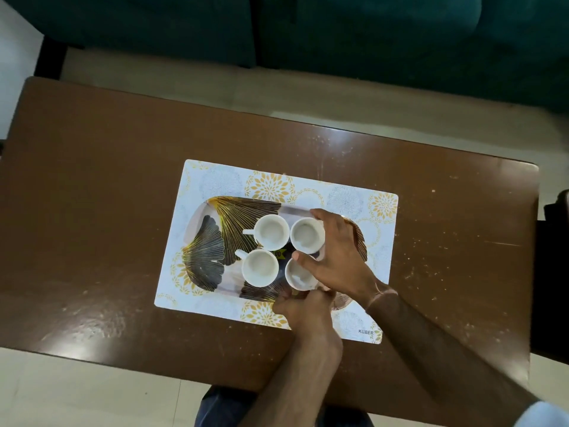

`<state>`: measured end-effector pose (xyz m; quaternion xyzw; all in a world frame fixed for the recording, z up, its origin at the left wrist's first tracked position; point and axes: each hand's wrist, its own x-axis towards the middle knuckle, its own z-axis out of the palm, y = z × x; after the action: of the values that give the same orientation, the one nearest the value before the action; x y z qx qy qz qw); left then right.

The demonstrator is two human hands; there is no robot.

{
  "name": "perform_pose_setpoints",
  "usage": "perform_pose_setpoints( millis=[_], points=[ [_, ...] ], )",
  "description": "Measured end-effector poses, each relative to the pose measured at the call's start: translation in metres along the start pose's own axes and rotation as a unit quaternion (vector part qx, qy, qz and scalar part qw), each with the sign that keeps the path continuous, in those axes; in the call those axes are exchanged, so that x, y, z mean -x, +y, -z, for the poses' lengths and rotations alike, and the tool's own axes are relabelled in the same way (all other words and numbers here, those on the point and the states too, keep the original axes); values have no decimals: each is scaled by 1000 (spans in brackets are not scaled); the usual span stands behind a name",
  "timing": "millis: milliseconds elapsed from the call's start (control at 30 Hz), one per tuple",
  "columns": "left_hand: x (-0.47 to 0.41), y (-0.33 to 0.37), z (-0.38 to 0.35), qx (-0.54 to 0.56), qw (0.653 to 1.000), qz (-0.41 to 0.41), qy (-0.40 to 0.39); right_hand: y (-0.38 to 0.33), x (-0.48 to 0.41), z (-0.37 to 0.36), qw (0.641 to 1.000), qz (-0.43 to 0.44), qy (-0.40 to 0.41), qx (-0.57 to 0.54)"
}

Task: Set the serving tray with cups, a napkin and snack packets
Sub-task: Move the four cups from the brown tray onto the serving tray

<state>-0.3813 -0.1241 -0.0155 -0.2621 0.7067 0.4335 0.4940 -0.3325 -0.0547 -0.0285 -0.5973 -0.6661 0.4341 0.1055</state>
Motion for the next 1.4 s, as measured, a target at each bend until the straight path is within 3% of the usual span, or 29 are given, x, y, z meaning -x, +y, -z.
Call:
perform_pose_setpoints(
  millis=[100, 133, 200, 233, 300, 367, 467, 500, 567, 633, 867, 1133, 1400],
  points=[
    [7, 13, 27, -32, 999, 38, 0, -6, 13, 8, 995, 51, 61, 53],
    [11, 21, 39, -68, 998, 7, 14, -8, 19, 9, 992, 71, 68, 79],
    [15, 48, 62, -193, 962, -190, -15, -13, 28, 5, 983, 105, 59, 136],
    [14, 66, 69, -271, 910, -309, -53, -14, 30, 1, 978, 115, 45, 166],
    [0, 107, 72, -420, 753, -485, -143, -15, 29, -4, 970, 109, 8, 218],
    [-22, 142, 64, -561, 596, -539, -200, -16, 25, -8, 964, 88, -20, 249],
    [-49, 164, 49, -710, 372, -561, -206, -15, 18, -13, 960, 63, -28, 270],
    [-56, 166, 45, -732, 328, -559, -211, -15, 16, -14, 958, 60, -26, 280],
    [-67, 165, 41, -746, 281, -561, -222, -14, 13, -17, 953, 57, -24, 297],
    [-74, 163, 36, -735, 268, -585, -216, -14, 10, -18, 953, 50, -25, 297],
    [-85, 157, 36, -681, 311, -635, -190, -16, 4, -28, 962, 50, -28, 268],
    [-91, 162, 40, -666, 323, -652, -164, -23, 1, -35, 965, 56, -22, 255],
    [-81, 163, 47, -649, 327, -657, -199, -20, 14, -35, 967, 55, -15, 249]
  ],
)
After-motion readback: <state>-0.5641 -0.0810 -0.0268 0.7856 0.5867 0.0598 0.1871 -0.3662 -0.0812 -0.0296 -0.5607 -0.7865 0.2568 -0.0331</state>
